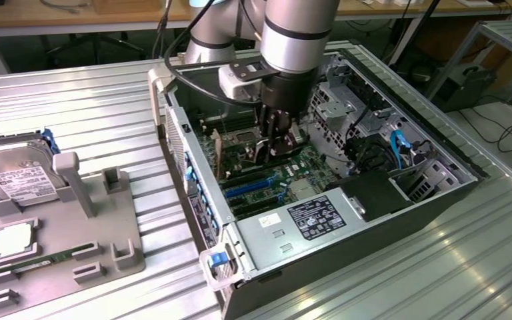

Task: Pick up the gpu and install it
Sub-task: 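Insert the gpu into the slot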

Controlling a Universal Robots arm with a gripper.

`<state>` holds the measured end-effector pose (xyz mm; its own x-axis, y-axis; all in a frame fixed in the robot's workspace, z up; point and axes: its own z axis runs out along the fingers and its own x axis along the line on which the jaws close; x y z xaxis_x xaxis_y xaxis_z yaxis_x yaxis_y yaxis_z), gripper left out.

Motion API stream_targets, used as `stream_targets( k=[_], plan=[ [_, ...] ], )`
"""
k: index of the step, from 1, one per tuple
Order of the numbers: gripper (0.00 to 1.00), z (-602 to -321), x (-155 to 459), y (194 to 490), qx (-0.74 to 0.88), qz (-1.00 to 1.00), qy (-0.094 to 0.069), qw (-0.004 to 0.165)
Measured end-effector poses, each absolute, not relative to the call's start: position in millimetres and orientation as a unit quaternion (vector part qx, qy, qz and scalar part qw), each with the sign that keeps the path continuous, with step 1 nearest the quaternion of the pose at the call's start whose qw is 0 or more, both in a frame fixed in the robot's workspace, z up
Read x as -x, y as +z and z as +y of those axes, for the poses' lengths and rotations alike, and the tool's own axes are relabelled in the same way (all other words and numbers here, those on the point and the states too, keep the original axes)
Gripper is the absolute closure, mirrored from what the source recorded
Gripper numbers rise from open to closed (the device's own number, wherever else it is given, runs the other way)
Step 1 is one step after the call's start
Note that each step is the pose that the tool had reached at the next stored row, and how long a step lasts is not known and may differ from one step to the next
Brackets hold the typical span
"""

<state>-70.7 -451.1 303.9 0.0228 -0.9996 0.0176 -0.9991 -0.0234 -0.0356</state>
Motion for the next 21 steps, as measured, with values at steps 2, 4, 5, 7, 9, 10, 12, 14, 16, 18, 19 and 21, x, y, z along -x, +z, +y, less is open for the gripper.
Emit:
stream_targets(
  k=[2,4,5,7,9,10,12,14,16,18,19,21],
  plan=[
    [0.73,-451.1,70.7,303.8,0.715,0.699,-0.019,0.007],
    [0.73,-451.1,70.7,303.2,0.715,0.699,-0.019,0.007],
    [0.73,-451.1,70.7,302.8,0.715,0.699,-0.019,0.007],
    [0.73,-451.1,70.7,301.3,0.715,0.699,-0.019,0.007],
    [0.73,-451.1,70.7,297.8,0.715,0.699,-0.019,0.007],
    [0.73,-451.1,70.7,295.9,0.715,0.699,-0.019,0.007],
    [0.73,-451.1,70.7,292.5,0.715,0.699,-0.019,0.007],
    [0.73,-451.1,71.2,290.5,0.715,0.699,-0.019,0.007],
    [0.73,-451.1,71.5,289.2,0.715,0.699,-0.02,0.007],
    [0.73,-451.1,71.9,286.1,0.715,0.699,-0.02,0.008],
    [0.73,-451.1,72.6,284.1,0.715,0.699,-0.02,0.008],
    [0.73,-451.1,74.8,280.4,0.715,0.699,-0.02,0.008]
  ],
)
